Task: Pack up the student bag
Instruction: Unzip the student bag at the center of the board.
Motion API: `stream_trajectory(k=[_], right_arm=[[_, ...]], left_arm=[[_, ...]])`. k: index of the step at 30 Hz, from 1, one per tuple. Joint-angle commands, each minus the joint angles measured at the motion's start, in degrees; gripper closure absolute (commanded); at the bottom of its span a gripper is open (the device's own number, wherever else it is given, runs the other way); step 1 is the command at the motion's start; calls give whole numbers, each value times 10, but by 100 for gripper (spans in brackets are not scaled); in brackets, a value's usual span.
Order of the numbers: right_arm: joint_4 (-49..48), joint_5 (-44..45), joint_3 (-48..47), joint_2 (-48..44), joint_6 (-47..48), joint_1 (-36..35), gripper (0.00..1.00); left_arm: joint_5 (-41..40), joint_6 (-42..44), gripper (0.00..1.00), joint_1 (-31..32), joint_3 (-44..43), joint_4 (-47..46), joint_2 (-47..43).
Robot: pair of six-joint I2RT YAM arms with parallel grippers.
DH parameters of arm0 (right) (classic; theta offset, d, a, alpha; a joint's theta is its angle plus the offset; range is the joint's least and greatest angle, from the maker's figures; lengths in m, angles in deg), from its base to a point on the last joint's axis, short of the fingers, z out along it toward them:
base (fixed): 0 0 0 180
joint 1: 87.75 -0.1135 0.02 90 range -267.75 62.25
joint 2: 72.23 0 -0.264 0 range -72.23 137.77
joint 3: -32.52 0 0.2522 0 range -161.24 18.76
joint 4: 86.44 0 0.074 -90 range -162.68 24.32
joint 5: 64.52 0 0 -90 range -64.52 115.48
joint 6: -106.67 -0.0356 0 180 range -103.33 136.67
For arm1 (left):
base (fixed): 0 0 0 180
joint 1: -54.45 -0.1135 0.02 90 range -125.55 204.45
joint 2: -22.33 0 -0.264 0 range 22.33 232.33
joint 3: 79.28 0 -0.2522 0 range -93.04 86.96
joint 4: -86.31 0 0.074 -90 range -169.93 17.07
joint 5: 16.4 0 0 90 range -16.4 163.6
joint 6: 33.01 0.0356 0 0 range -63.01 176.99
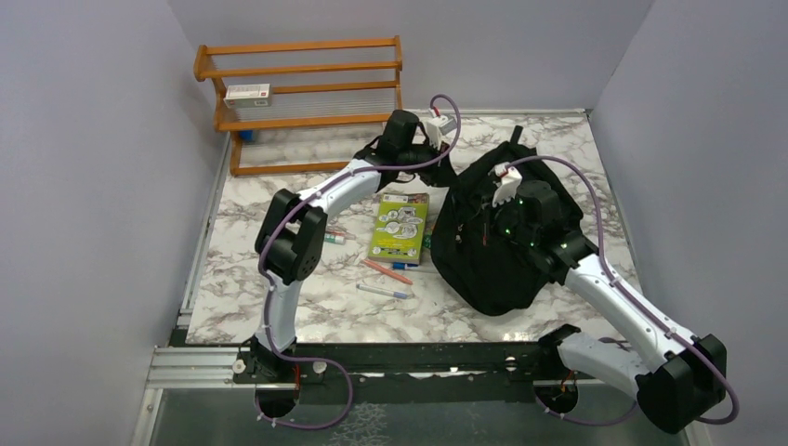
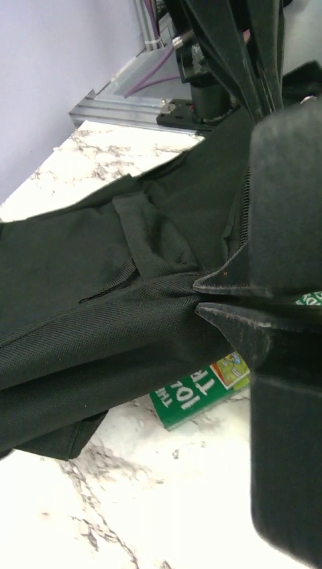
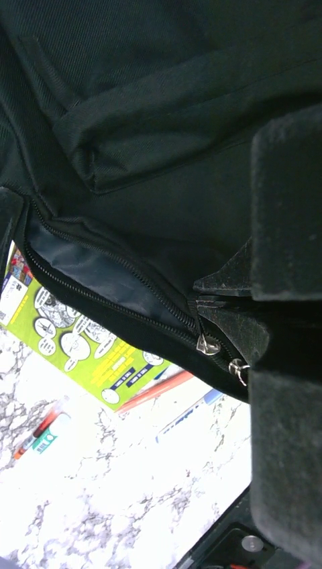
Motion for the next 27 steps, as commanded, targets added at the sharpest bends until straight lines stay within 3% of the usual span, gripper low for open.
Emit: stream_trajectory(k=[1,5,11,19,22,27], right_arm=[[-66,5,14,-2,-17,-1,99],[-74,-11,15,14,-18,-2,99],[-101,-30,22,33,-24,-1,99],[-107,-50,14,69,-28,-1,99],[-105,-46,18,73,-30,-2,99],[-100,-42,12,80,-38,-1,99]], left_arm=[[13,2,81,11,3,-34,-47],[-54,-26,55,-5,37,-24,-73],[-123,-61,37,-34,156,-56,-175],[-176,-96,30,-26,310,-65,-294],[-183,-121,29,-14,328,-76,-305],[-241,-126,26,64,330,-78,-301]])
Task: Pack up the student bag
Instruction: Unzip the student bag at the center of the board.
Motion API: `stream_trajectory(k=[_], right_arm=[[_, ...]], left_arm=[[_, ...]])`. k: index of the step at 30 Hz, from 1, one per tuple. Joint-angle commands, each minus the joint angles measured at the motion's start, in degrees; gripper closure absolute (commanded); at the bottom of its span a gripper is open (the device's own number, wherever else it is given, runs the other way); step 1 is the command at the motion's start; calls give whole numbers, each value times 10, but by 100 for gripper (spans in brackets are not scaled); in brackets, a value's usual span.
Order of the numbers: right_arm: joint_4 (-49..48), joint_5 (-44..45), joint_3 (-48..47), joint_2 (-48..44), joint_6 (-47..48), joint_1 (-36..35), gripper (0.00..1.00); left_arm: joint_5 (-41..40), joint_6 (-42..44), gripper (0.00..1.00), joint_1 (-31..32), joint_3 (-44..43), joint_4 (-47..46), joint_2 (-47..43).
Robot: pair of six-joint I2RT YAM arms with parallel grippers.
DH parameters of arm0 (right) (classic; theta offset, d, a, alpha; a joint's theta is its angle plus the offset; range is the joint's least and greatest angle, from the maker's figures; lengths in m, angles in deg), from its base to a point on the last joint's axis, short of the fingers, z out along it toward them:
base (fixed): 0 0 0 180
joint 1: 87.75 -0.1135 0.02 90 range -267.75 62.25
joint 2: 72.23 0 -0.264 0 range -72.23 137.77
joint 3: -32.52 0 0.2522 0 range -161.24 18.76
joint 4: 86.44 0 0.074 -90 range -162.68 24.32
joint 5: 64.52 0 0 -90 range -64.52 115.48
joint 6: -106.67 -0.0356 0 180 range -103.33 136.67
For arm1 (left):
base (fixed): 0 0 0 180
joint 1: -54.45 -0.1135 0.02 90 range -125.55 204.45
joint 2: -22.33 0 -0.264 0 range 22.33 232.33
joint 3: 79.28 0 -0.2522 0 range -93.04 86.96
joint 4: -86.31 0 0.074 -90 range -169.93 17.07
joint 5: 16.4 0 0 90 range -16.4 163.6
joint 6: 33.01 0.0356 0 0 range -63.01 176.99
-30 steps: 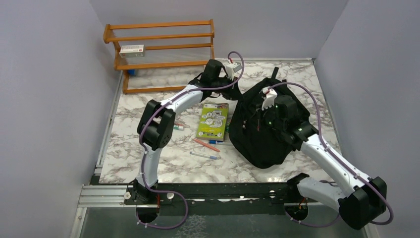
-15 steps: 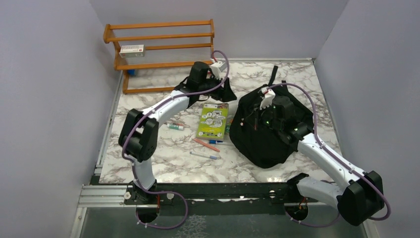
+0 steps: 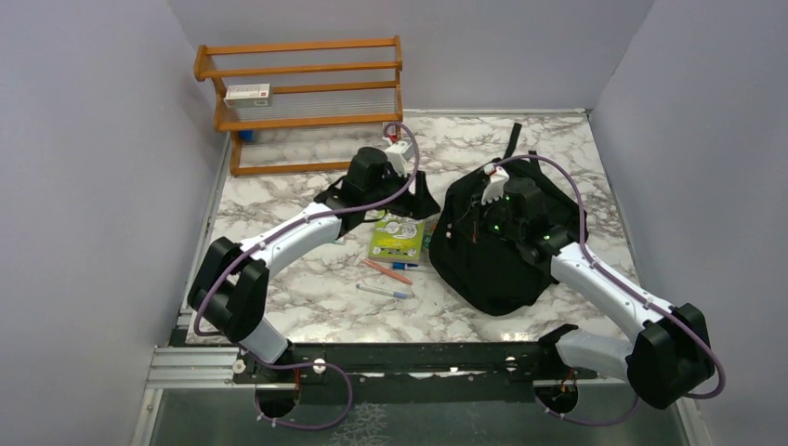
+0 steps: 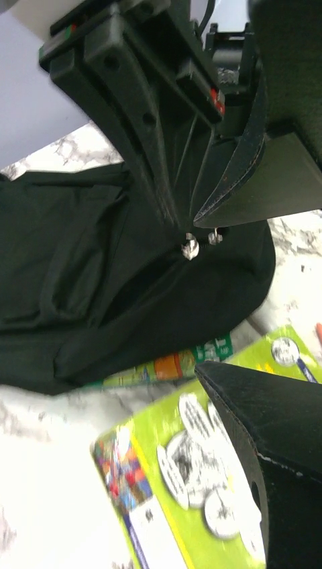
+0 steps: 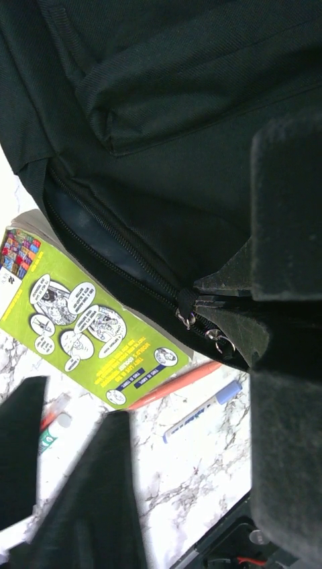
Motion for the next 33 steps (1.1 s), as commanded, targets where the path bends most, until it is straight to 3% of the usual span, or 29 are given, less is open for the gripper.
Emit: stream_trajectory(k=[1,9,23,33], right_arm=[[-14,-3,-8,4,-15,-2,99],[-12,14,-4,-4,-35,-2,99],[-9,-1,-6,14,-31,-2,99],[-14,5,-10,19,-35,-2,99]], left_arm=[[-78,-21,26,71,6,-24,-6],[-125,-73,26,95,85,-55,-30],[-119,-91,28,124,87,-87,-22],[-102,-103,53,138,111,-111,8]])
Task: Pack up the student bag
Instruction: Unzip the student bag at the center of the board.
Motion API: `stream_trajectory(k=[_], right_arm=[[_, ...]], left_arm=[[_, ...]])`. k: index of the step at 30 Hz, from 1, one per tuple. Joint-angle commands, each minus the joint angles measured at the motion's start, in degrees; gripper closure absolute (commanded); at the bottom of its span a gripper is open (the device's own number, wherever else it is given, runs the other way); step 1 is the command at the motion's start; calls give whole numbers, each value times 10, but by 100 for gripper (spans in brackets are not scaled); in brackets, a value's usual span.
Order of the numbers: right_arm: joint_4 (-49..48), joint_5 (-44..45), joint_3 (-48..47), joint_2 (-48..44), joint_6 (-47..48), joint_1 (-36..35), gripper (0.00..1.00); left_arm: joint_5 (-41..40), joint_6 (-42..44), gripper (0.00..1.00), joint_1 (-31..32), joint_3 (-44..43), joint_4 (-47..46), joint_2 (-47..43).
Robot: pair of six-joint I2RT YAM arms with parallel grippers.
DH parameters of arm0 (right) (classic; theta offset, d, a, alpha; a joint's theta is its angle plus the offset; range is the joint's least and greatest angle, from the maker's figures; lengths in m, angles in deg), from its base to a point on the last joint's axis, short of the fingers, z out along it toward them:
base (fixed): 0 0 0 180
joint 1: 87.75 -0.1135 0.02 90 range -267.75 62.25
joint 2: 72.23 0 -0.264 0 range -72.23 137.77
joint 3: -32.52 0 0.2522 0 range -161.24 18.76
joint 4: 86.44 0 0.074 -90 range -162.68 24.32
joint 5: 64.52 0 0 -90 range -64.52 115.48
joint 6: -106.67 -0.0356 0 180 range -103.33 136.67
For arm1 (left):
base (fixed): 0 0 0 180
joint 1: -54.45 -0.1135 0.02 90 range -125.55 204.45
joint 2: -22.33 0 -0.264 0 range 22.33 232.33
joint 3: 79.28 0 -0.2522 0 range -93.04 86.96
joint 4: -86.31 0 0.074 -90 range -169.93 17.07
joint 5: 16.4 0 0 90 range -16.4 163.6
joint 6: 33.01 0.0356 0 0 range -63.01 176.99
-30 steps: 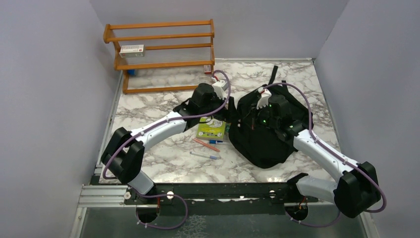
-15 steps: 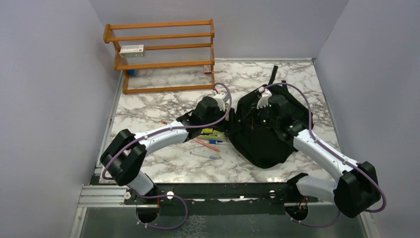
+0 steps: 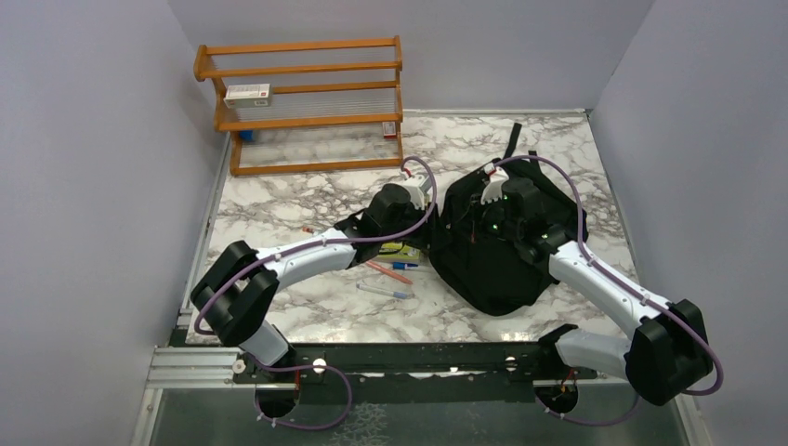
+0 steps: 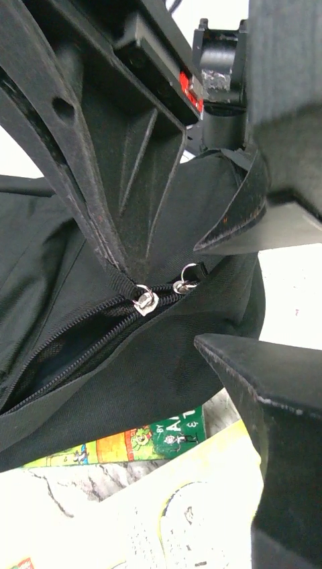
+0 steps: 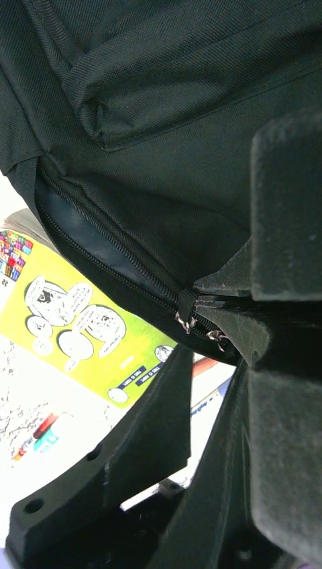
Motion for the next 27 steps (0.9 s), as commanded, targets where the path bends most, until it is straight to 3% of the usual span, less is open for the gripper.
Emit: stream_trajectory(k=[1,10,21,27], right_arm=[[-12,8,-12,7,-6,-2,99],[-29,61,-36,42,-9,-2,99],[-36,139,-137,138,26,-2,99],[-22,229,-185,217,45,-1,99]], left_arm=[[10,-13,58,11,16,-37,19],[34,-17,100,16,39,-57,22],[31,-14,100,17,68,-51,0],[24,-6,100,18,72,-38,-14]])
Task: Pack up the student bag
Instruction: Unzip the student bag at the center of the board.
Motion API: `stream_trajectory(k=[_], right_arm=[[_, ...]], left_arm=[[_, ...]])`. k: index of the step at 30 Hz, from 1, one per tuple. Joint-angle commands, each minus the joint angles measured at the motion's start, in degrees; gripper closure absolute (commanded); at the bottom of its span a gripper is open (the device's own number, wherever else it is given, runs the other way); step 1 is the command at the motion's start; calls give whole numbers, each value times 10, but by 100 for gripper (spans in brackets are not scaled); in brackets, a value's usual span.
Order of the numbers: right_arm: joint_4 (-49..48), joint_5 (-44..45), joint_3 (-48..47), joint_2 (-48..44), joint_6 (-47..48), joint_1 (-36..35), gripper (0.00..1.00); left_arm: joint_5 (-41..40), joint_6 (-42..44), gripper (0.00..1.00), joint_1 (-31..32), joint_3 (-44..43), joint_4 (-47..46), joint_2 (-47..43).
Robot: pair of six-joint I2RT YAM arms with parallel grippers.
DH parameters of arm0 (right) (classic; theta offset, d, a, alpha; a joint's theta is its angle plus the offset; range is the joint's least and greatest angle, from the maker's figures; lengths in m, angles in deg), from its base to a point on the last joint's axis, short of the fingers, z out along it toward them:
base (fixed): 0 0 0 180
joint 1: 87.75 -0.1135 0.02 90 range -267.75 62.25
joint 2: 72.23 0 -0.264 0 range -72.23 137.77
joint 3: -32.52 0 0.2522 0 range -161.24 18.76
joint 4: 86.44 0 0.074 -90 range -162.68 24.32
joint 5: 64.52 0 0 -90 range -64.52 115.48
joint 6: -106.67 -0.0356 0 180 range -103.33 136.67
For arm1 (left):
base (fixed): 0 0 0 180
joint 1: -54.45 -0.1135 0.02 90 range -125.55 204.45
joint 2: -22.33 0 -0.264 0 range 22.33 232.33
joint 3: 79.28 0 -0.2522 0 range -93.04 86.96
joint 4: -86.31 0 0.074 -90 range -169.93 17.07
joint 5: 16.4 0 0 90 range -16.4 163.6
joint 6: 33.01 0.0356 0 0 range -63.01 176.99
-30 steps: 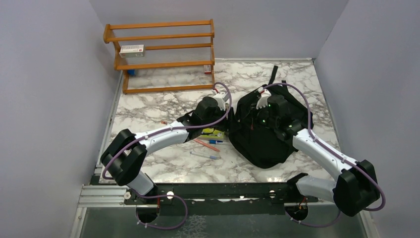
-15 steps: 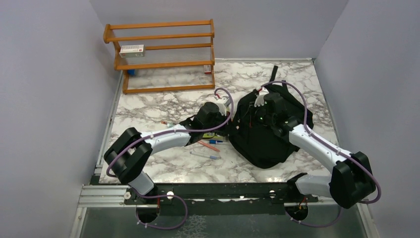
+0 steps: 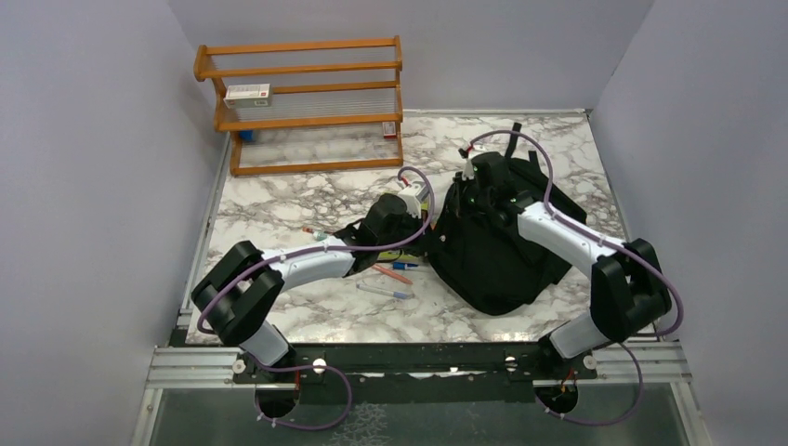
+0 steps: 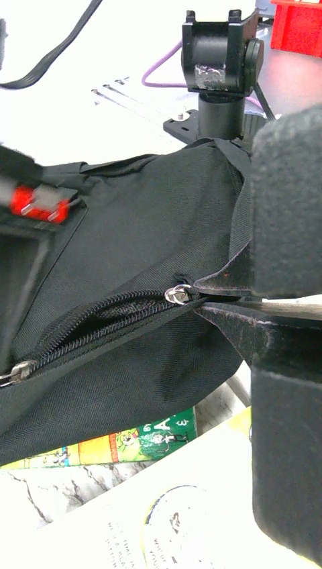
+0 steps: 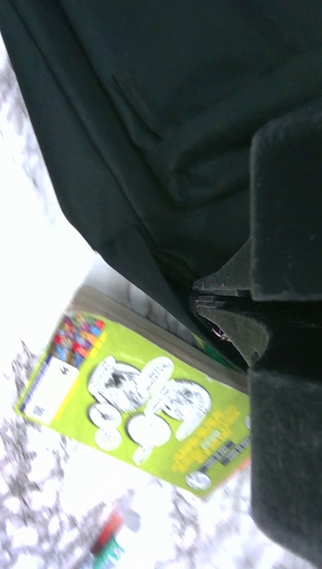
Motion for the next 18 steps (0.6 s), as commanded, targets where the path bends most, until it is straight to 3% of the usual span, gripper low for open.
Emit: stream_trajectory(k=[1,18], right_arm=[[-41,124,-54,50,27,10,99],[39,211,-179,205,28,37,99]], left_arm=[[25,7,100,9,16,43,-26],[1,22,100,9,38,75,-66]])
